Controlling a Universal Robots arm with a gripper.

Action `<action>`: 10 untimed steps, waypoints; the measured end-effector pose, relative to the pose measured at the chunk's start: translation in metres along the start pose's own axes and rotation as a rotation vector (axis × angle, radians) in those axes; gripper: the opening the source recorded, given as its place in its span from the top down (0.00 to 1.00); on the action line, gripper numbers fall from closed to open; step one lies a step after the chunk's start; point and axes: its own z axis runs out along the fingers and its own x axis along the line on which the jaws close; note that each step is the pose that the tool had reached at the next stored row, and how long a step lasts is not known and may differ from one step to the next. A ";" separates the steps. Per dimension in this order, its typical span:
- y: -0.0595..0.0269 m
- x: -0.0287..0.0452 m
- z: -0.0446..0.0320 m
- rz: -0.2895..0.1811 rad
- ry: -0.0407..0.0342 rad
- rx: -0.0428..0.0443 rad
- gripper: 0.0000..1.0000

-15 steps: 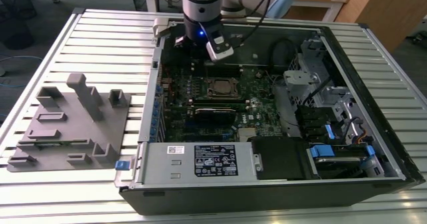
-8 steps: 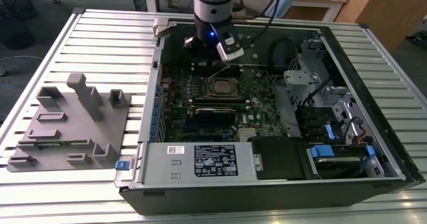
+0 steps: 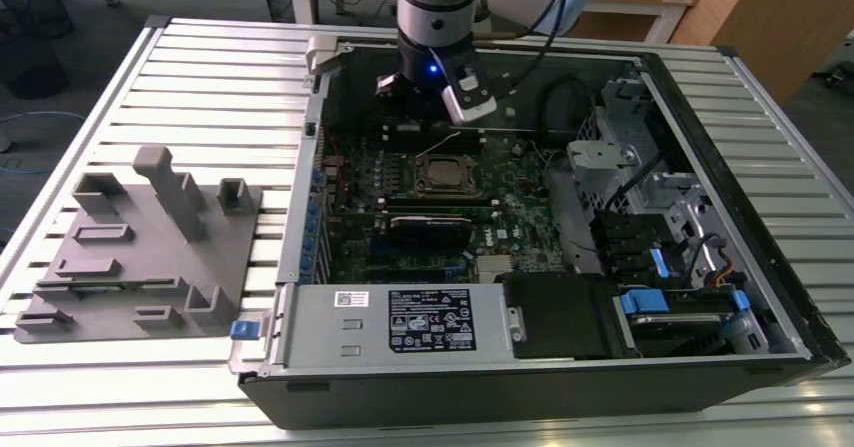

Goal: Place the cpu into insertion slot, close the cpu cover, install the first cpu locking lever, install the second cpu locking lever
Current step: 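Install the first cpu locking lever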

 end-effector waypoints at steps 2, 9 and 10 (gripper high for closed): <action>0.0002 -0.0058 0.0011 0.000 0.0000 0.0000 0.89; 0.0031 -0.0166 0.0055 0.000 0.0000 0.0000 0.89; 0.0035 -0.0176 0.0061 0.000 0.0000 0.0000 0.89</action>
